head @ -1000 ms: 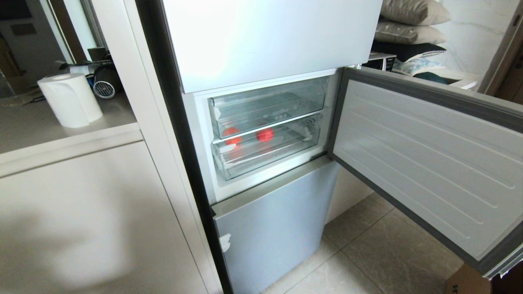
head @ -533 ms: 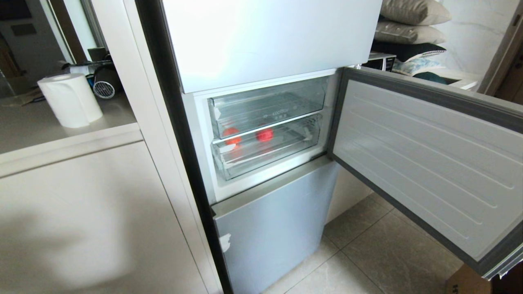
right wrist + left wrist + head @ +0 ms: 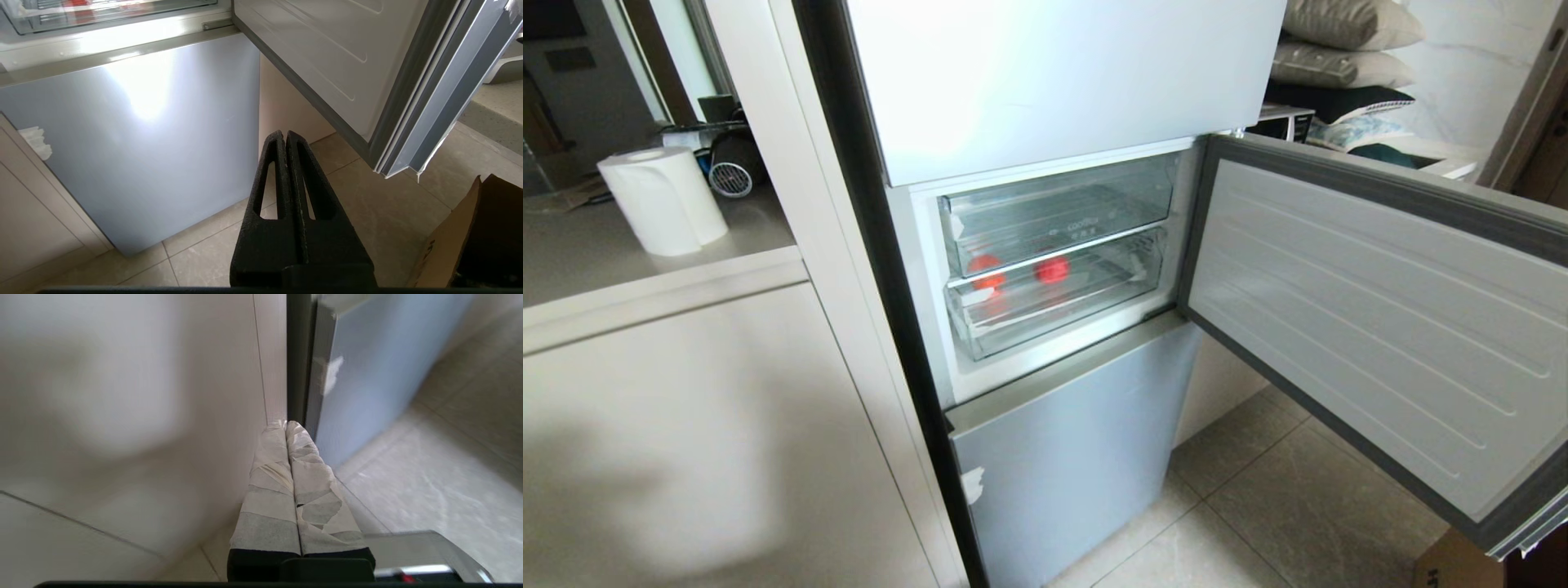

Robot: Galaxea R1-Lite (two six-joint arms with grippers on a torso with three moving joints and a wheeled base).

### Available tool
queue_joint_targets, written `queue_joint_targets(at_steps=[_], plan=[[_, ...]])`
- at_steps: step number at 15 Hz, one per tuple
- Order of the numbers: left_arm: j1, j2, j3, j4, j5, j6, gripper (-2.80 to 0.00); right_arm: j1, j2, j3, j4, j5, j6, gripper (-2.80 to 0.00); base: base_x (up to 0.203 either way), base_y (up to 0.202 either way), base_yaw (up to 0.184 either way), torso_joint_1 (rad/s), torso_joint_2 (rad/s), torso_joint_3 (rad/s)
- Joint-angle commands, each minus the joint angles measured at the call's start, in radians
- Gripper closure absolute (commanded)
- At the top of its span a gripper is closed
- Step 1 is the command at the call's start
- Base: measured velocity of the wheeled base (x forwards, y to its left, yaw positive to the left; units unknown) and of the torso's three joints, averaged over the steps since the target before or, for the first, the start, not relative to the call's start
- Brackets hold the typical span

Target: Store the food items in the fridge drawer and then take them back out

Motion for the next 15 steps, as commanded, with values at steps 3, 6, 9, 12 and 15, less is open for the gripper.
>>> queue_joint_targets(at_steps=[3,6,9,12,15], plan=[[-0.019,-0.243,0.0,0.001,-0.024,0.021,0.0,0.0,0.001,0.0,0.0,0.0,0.001,0.0,0.0,0.0,0.0,0.0,0.0,0.0],[-0.027,-0.237,0.0,-0.006,0.007,-0.097,0.0,0.0,0.001,0.0,0.0,0.0,0.0,0.0,0.0,0.0,0.0,0.0,0.0,0.0],[-0.027,-0.237,0.0,-0.006,0.007,-0.095,0.0,0.0,0.001,0.0,0.0,0.0,0.001,0.0,0.0,0.0,0.0,0.0,0.0,0.0],[-0.027,-0.238,0.0,-0.006,0.007,-0.095,0.0,0.0,0.001,0.0,0.0,0.0,0.001,0.0,0.001,0.0,0.034,0.0,0.0,0.001],[-0.027,-0.238,0.0,-0.006,0.008,-0.096,0.0,0.0,0.001,0.0,0.0,0.0,0.001,0.0,0.003,-0.01,0.169,0.002,0.0,0.001]])
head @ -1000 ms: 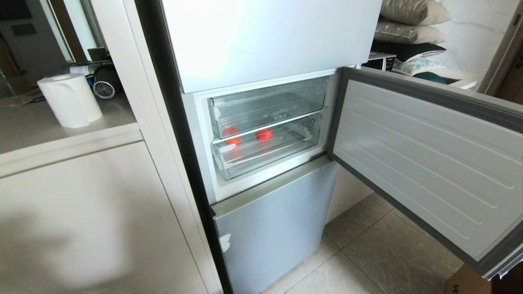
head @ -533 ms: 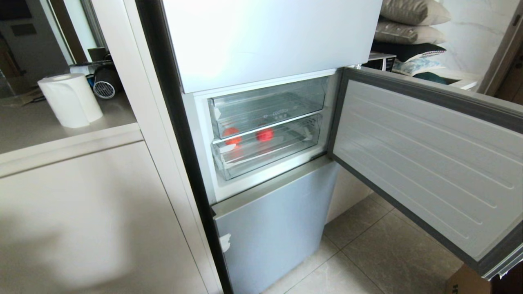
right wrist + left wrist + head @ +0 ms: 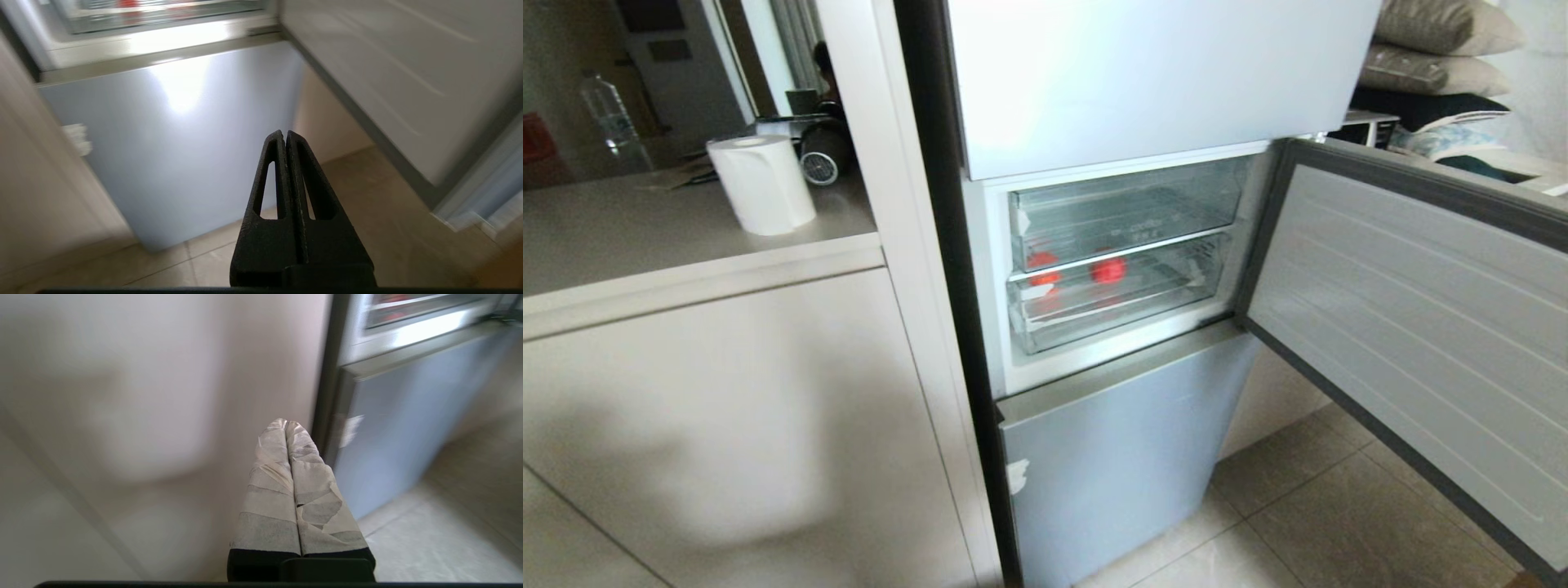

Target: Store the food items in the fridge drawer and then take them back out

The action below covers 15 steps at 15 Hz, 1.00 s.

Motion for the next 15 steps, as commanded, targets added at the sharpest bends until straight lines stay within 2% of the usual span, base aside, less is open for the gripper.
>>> queue_joint_targets(at_steps=[1,11,13,15], plan=[[0.001,0.001,0.0,-0.001,0.001,0.0,0.0,0.0,0.001,0.0,0.0,0.0,0.0,0.0,0.0,-0.009,0.17,0.002,0.01,-0.002],[0.001,0.0,0.0,-0.001,0.0,0.001,0.0,0.0,0.001,0.0,0.0,0.0,0.0,0.0,0.002,-0.008,0.173,0.002,0.0,0.001],[0.001,0.0,0.0,-0.001,0.0,0.0,0.0,0.0,0.001,0.0,0.0,0.0,-0.003,0.0,0.0,-0.005,0.111,-0.002,0.0,0.003],[0.001,0.001,0.0,-0.001,0.001,0.001,0.0,0.0,0.001,0.0,0.003,0.004,-0.051,0.0,0.0,0.0,0.0,0.0,0.0,0.0]])
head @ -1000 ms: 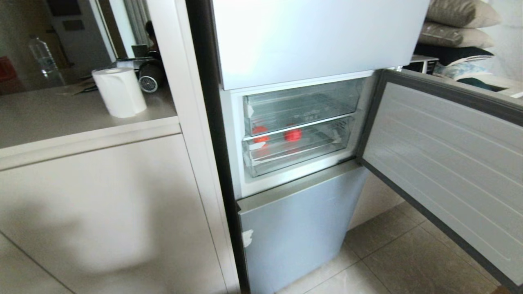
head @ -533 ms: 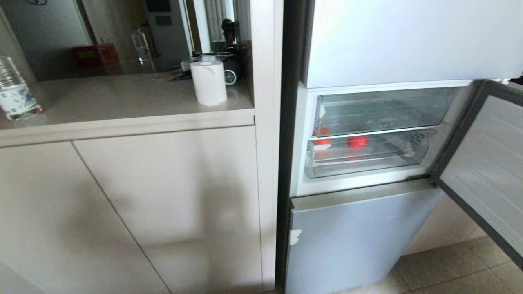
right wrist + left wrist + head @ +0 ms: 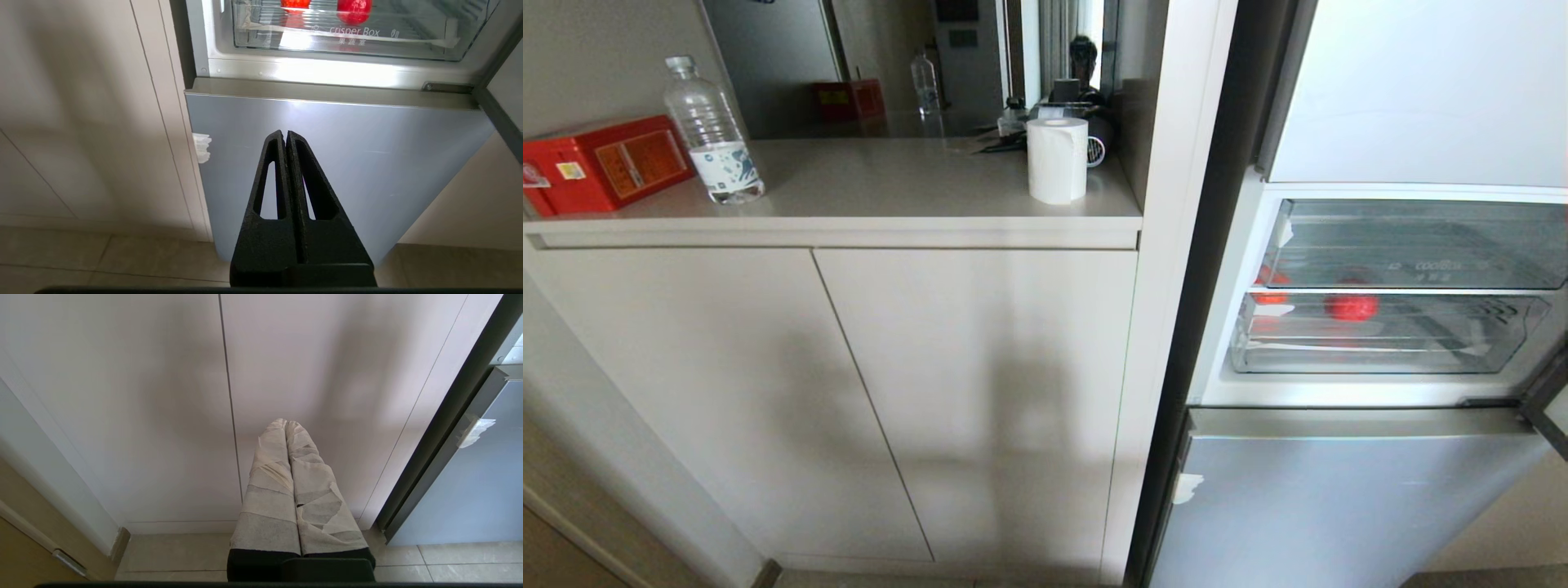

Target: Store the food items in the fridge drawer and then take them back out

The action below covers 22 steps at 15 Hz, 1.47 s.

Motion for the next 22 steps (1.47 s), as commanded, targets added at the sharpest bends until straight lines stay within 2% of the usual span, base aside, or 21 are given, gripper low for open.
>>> queue_joint_targets(at_steps=[1,4,6,8,10,13,16,20,21,22], plan=[[0.0,0.001,0.0,0.0,-0.001,-0.001,0.0,0.0,0.001,-0.001,0.002,0.003,-0.051,0.0,0.0,0.0,0.0,0.0,0.0,0.0],[0.0,0.0,0.0,0.0,0.0,0.0,0.0,0.0,0.124,-0.105,0.003,0.013,-0.034,0.0,0.0,0.0,0.0,0.0,0.0,0.0],[0.0,0.0,0.0,0.0,-0.001,0.0,0.0,0.003,0.353,-0.22,0.0,0.036,0.022,0.0,0.0,0.0,0.0,0.0,0.0,0.0],[0.0,0.0,0.0,0.0,0.001,0.0,0.0,0.005,0.62,-0.34,-0.015,0.102,0.08,0.0,0.0,0.0,0.0,0.0,0.0,0.0],[0.0,0.001,0.0,0.0,-0.001,-0.001,0.0,0.007,0.882,-0.414,-0.089,0.177,0.116,0.0,0.0,0.0,0.0,0.0,0.0,0.0],[0.0,0.0,0.0,0.0,-0.001,-0.001,0.0,0.008,1.26,-0.465,-0.314,0.241,0.148,0.0,0.0,0.0,0.0,0.0,0.0,0.0],[0.0,0.0,0.0,0.0,0.0,0.0,0.0,0.007,1.544,-0.448,-0.654,0.268,0.161,0.0,0.0,0.0,0.0,0.0,0.0,0.0],[0.0,0.0,0.0,0.0,-0.001,0.0,0.0,0.005,1.798,-0.385,-1.122,0.252,0.164,0.0,0.0,0.0,0.0,0.0,0.0,0.0],[0.0,0.0,0.0,0.0,0.0,0.0,0.0,0.005,1.838,-0.367,-1.217,0.237,0.16,-2.8,0.0,0.0,0.0,0.0,0.0,0.0],[0.0,0.0,0.0,0.0,0.0,0.0,0.0,0.006,1.87,-0.362,-1.272,0.227,0.155,-2.8,0.0,0.0,0.0,0.0,0.0,0.0]])
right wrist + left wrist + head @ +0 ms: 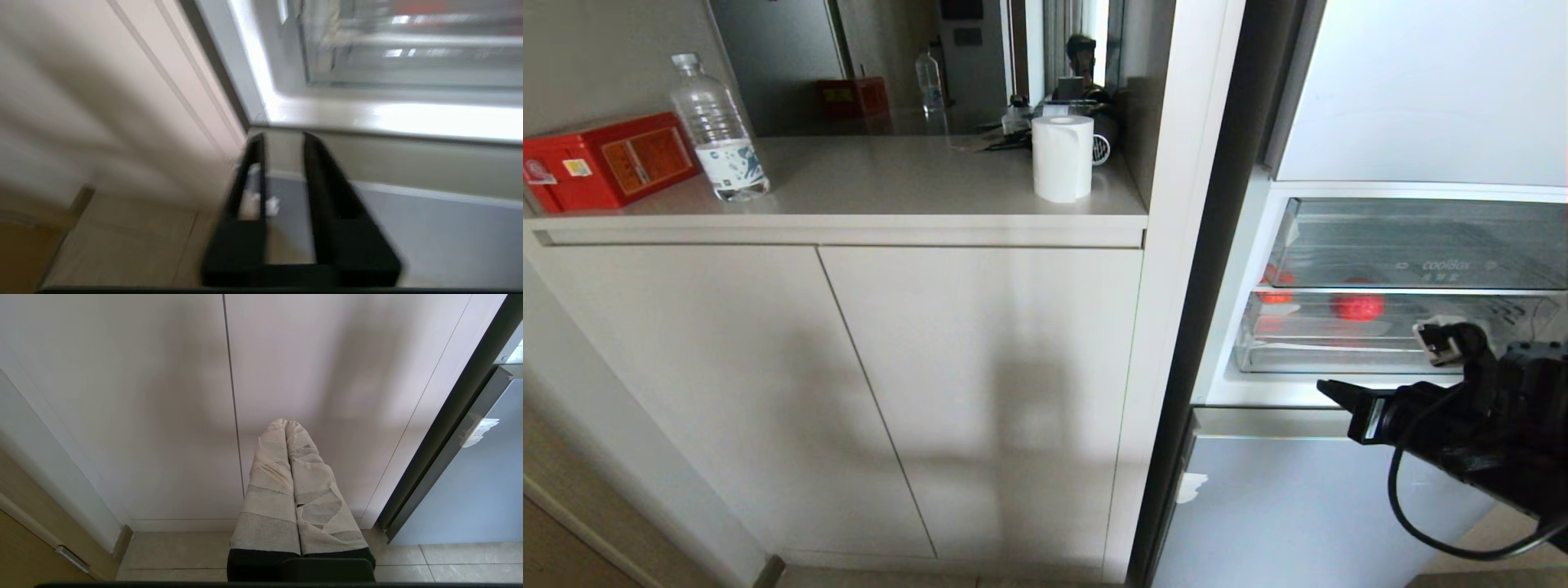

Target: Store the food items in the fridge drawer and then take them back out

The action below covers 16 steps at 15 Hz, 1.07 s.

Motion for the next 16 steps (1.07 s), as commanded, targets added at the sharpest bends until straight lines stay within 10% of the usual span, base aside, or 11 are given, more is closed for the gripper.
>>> queue_joint_targets(at_steps=[1,16], plan=[[0.0,0.0,0.0,0.0,0.001,0.0,0.0,0.005,0.158,0.015,-0.199,-0.018,-0.008,-2.8,0.0,0.0,0.0,0.0,0.0,0.0],[0.0,0.001,0.0,0.0,0.001,0.0,0.0,0.049,0.385,-0.206,-0.397,-0.141,-0.039,-2.8,0.0,0.0,0.0,0.0,0.0,0.0]])
